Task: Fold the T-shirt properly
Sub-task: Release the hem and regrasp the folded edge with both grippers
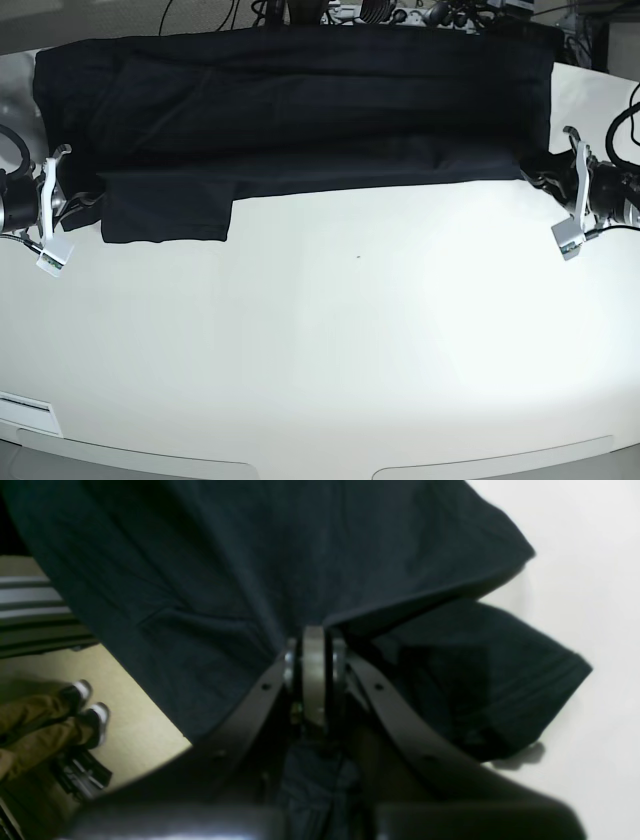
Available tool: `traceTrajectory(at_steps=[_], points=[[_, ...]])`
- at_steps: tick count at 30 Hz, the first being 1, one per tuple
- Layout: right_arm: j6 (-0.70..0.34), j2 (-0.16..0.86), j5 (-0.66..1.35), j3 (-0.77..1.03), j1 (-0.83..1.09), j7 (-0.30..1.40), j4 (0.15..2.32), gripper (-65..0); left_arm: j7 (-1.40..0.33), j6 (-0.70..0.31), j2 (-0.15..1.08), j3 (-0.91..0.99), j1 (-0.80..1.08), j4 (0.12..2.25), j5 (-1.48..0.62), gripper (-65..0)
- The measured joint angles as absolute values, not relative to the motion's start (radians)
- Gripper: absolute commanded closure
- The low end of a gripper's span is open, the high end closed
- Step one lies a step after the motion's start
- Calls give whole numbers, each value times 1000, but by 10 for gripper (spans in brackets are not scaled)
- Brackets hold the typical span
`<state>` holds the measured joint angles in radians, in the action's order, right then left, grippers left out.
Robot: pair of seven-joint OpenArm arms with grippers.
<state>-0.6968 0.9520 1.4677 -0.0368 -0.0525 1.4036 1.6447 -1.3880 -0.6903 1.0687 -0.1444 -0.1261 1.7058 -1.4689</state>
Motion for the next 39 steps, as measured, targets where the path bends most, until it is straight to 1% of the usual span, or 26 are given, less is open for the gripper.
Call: traceTrajectory(at_steps=[10, 19, 20, 23, 24, 25, 26, 28, 29, 30, 31, 36, 38, 39], points=[[-697, 952, 1467, -37, -52, 1404, 1644, 0, -1388, -690, 1073, -144, -62, 1715, -1469, 0], [-697, 947, 1467, -37, 6, 1407, 1644, 0, -1388, -690, 1075, -144, 59, 1722, -1470, 0], [-697, 947, 1467, -37, 3, 1407, 1644, 0, -1388, -690, 1076, -144, 61, 1722, -1470, -56], [-697, 947, 1467, -37, 1, 1407, 1644, 0, -1388, -690, 1076, -144, 62, 1722, -1467, -271], [-697, 947, 1467, -37, 1, 1407, 1644, 0, -1388, -690, 1076, -144, 64, 1722, -1467, -328], [-697, 947, 1467, -37, 1, 1407, 1644, -34, -1388, -690, 1076, -144, 64, 1722, -1468, -361], [-697, 947, 1467, -37, 1, 1407, 1644, -99, -1388, -677, 1076, -144, 64, 1722, -1468, -369], [-697, 948, 1467, -37, 1, 1406, 1644, -243, -1388, -619, 1076, -144, 64, 1722, -1468, -369], [-697, 950, 1467, -37, 1, 1406, 1644, -299, -1388, -604, 1076, -144, 64, 1722, -1468, -369], [-697, 952, 1467, -37, 1, 1407, 1644, -335, -1388, -597, 1076, -144, 64, 1722, -1468, -369], [-697, 954, 1467, -37, -1, 1407, 1645, -348, -1388, -592, 1076, -144, 64, 1722, -1467, -369], [-697, 952, 1467, -37, -19, 1404, 1667, -347, -1388, -591, 1076, -144, 64, 1722, -1468, -369], [-697, 930, 1466, -37, -17, 1406, 1667, -347, -1388, -591, 1076, -144, 64, 1722, -1468, -369], [-697, 910, 1446, -37, -16, 1375, 1667, -347, -1388, -591, 1076, -144, 64, 1722, -1468, -369]])
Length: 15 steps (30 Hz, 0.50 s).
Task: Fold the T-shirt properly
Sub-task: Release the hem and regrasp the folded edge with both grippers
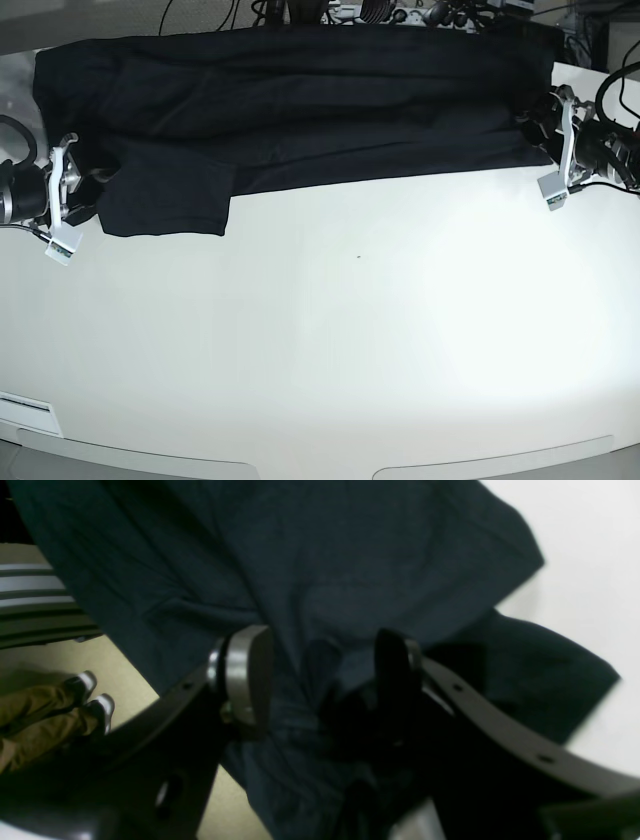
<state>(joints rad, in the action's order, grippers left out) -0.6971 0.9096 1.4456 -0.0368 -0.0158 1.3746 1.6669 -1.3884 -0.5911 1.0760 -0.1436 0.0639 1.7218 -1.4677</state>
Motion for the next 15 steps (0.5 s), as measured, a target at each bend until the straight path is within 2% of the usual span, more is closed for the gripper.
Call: traceTrajectory(at_steps=[3, 7, 10, 15], points=[[-694, 851, 1213, -37, -17, 1246, 1660, -347, -1380, -591, 1076, -144, 64, 1723, -1469, -369], [-594, 805, 932, -37, -14, 1141, 1655, -347, -1365, -591, 1076, -144, 64, 1723, -1467, -369], [-559, 790, 897, -37, -14, 1120, 1655, -347, -1365, -591, 1076, -144, 64, 1723, -1468, -369], [-566, 754, 934, -37, -15, 1121, 1655, -347, -1365, -591, 1076, -144, 64, 1723, -1468, -369]])
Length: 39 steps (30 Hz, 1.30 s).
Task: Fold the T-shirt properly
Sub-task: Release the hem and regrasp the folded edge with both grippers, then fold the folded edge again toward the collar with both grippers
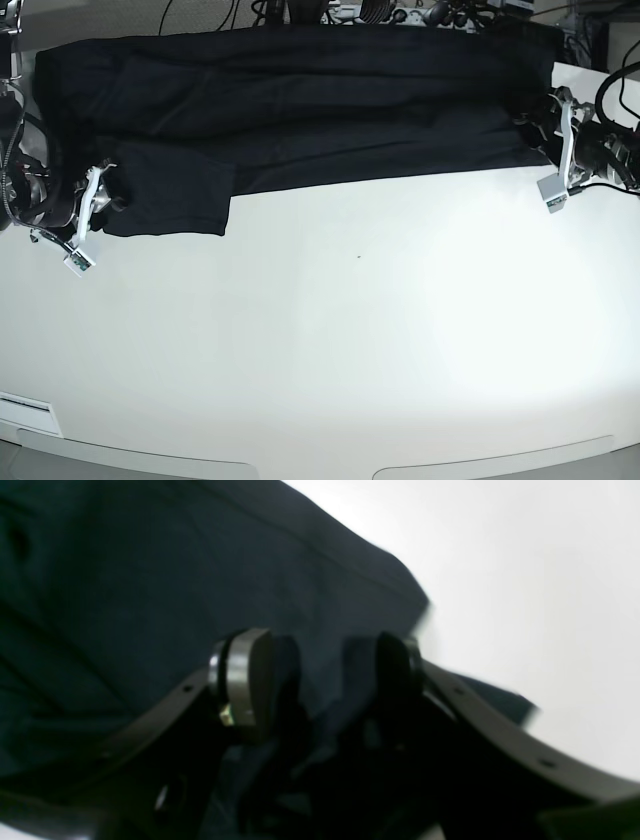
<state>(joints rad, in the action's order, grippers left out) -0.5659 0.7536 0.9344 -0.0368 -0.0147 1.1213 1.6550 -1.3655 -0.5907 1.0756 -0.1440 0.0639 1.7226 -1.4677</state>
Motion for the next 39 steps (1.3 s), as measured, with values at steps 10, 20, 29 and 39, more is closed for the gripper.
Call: traceTrajectory(at_steps=[10, 20, 29, 39], points=[[-451, 709, 655, -37, -14, 1039, 1655, -347, -1365, -591, 1076, -144, 64, 1723, -1467, -369], [-456, 705, 742, -36, -13, 1036, 1655, -347, -1362, -591, 1076, -144, 64, 1723, -1467, -369], [-451, 706, 745, -36, -9, 1044, 1655, -236, -1362, -591, 1076, -144, 64, 1723, -1467, -369], [-414, 634, 665, -35, 39, 1043, 1655, -363, -1362, -591, 1076, -144, 64, 1723, -1468, -369]])
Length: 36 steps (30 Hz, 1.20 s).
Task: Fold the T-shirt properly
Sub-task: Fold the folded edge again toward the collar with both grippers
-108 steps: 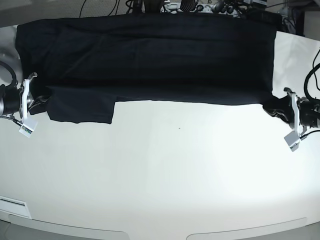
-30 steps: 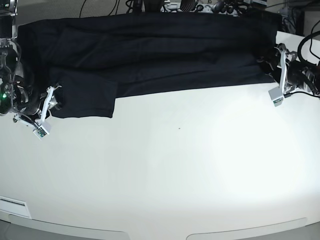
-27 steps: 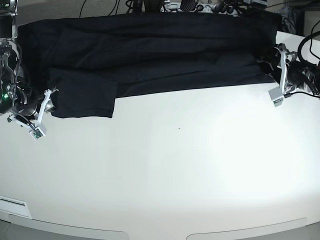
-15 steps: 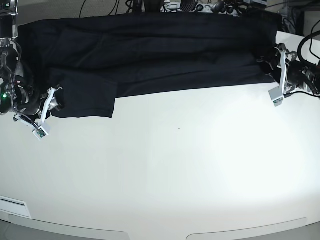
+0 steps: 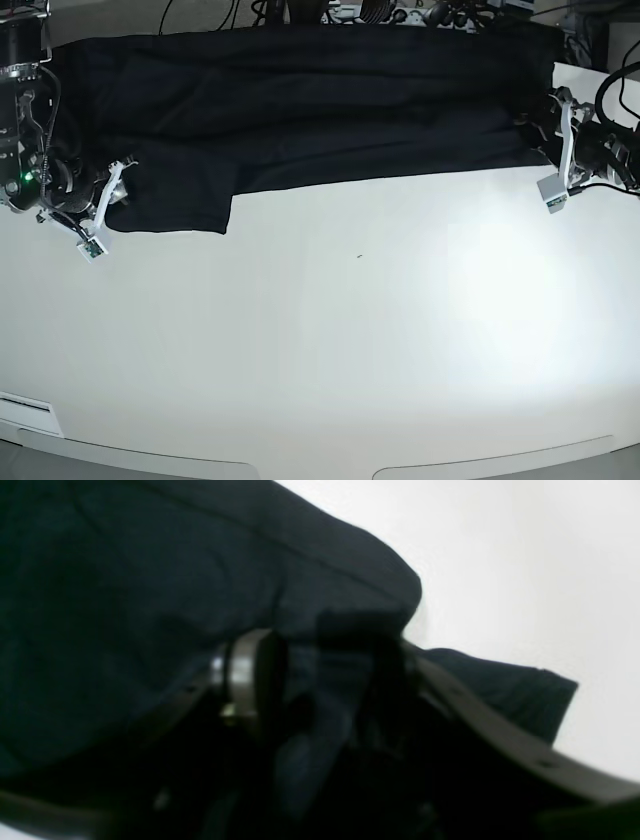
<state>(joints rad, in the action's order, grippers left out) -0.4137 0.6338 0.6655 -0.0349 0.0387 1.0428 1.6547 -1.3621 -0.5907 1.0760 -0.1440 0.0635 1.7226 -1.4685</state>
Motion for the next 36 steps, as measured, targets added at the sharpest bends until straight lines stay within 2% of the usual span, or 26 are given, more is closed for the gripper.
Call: traceTrajectory(at_steps=[2, 3, 4, 7, 8, 15, 19, 23, 25, 30, 36], points=[[-414, 624, 667, -35, 38, 1030, 1655, -347, -1362, -591, 1076, -144, 64, 1723, -1467, -369], [-415, 625, 673, -35, 39, 1019, 1655, -307, -1362, -591, 1076, -144, 64, 1723, -1467, -369], [-427, 625, 670, -35, 39, 1012, 1655, -249, -1362, -591, 1076, -144, 64, 1723, -1467, -369], [-452, 625, 670, -35, 36, 1000, 1655, -12, -1362, -591, 1076, -144, 64, 1723, -1467, -369], [-455, 625, 673, -35, 36, 994, 1655, 0, -1362, -591, 1076, -144, 64, 1723, -1467, -369], [-478, 628, 671, -29, 37, 972, 1665, 0, -1349, -591, 1076, -144, 64, 1723, -1467, -369], [-479, 628, 698, 27, 38, 977, 1764, 0, -1306, -591, 1076, -144, 64, 1723, -1463, -369], [-635, 640, 932, 132, 51, 1041, 1869, 0, -1294, -591, 1076, -144, 64, 1723, -1459, -369], [-697, 646, 1062, 175, 81, 1127, 1884, 0, -1294, -591, 1076, -144, 64, 1723, -1456, -369], [-696, 646, 1449, 221, 128, 1396, 1910, 0, -1282, -606, 1076, -144, 64, 1723, -1459, -369], [-697, 669, 1465, 220, 173, 1407, 1920, 0, -1282, -610, 1071, -144, 44, 1723, -1455, -369]])
